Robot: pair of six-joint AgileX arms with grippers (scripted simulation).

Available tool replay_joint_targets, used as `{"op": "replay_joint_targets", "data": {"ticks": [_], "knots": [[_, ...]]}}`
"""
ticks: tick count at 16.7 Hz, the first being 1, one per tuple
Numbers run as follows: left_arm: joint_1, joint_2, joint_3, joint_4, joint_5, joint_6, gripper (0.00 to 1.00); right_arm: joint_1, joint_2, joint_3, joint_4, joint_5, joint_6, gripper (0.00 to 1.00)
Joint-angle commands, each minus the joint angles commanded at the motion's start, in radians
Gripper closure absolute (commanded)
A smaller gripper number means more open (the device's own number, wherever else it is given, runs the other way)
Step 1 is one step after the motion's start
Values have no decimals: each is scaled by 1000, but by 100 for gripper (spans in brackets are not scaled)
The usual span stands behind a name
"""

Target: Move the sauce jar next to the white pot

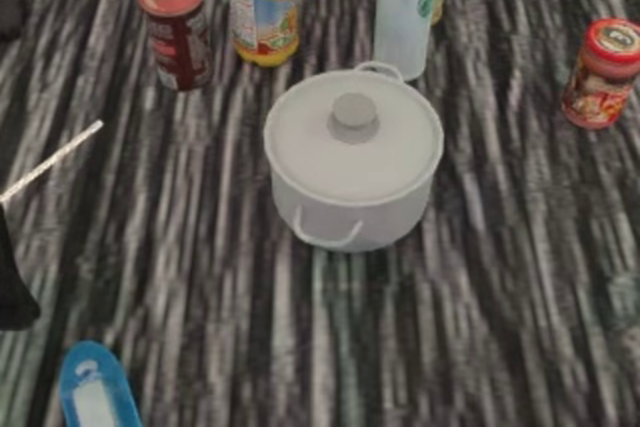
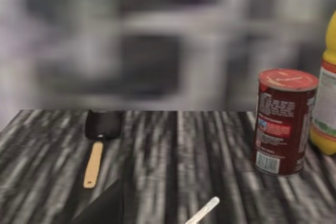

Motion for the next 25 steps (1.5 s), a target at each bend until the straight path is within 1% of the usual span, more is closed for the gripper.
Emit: {"op": "replay_joint_targets", "data": {"ticks": [3,5,8,10,13,21,25], "knots": [[0,0,0,0,0,0,0,0,10,9,-8,-2,-4,0],[0,0,0,0,0,0,0,1,60,56,-46,-8,-23,0],[0,0,0,0,0,0,0,-1,212,198,-152,-24,-78,0],[0,0,0,0,0,0,0,-5,368,345,-245,-36,-129,0],[0,0,0,0,0,0,0,-11,672,631,-400,-58,-219,0],[0,0,0,0,0,0,0,-26,1602,1580,-819,-127,-489,0],[0,0,0,0,0,0,0,-32,1999,1976,-1017,-158,-608,0]]}}
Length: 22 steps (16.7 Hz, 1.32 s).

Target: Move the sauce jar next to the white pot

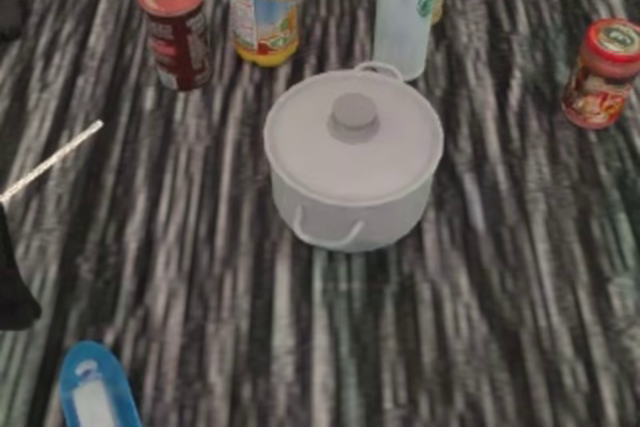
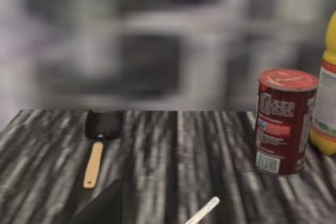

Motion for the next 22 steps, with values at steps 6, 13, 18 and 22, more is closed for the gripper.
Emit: {"op": "replay_joint_targets", "data": {"ticks": [6,13,18,22], "knots": [[0,0,0,0,0,0,0,-7,418,376,-229,-32,-125,0],[0,0,0,0,0,0,0,-8,513,470,-285,-40,-155,0],[0,0,0,0,0,0,0,-1,521,442,-248,-38,-147,0],[0,0,0,0,0,0,0,10,545,370,-149,-36,-137,0]]}}
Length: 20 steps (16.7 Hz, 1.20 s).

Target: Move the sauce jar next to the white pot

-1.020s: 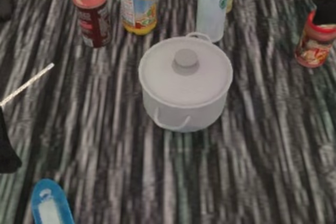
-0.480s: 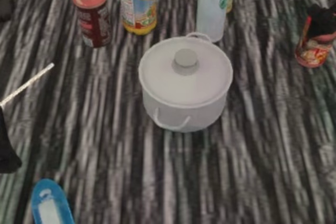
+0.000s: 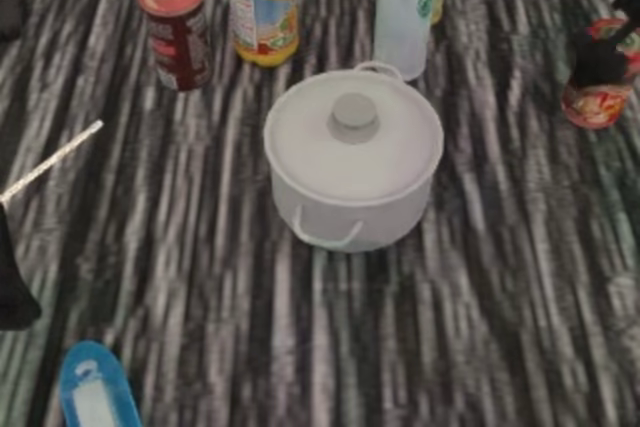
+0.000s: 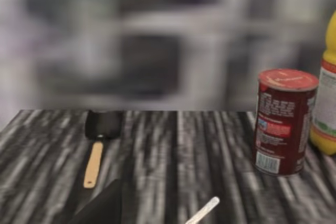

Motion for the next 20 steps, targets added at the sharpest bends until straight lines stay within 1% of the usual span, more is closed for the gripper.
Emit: {"op": "replay_joint_targets", "data": {"ticks": [5,18,19,20], "knots": [[0,0,0,0,0,0,0,3,7,-18,25,1,3,0],[0,0,0,0,0,0,0,3,7,-18,25,1,3,98],[0,0,0,0,0,0,0,3,7,-18,25,1,3,100],[0,0,0,0,0,0,0,3,7,-18,25,1,3,100]]}}
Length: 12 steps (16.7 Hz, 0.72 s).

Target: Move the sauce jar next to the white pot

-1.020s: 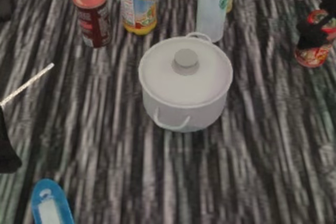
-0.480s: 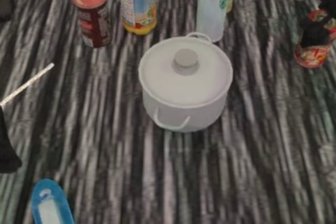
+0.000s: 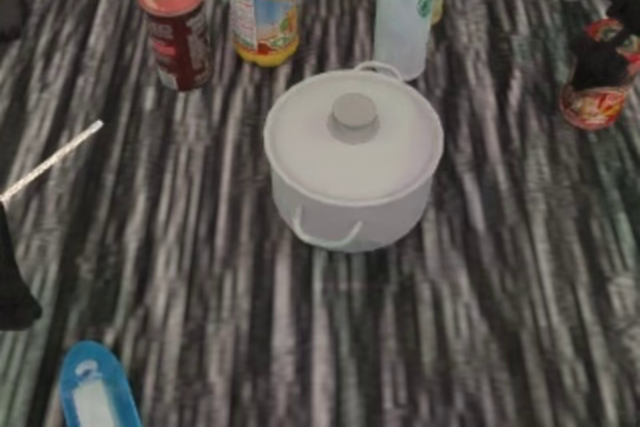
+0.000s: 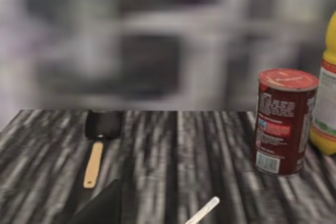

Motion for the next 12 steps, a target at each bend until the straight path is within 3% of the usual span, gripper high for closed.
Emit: {"op": "replay_joint_targets", "data": {"ticks": [8,12], "knots": [[0,0,0,0,0,0,0,-4,-4,-2,0,0,2,100],[0,0,0,0,0,0,0,1,-120,-114,-10,-2,1,100]]}}
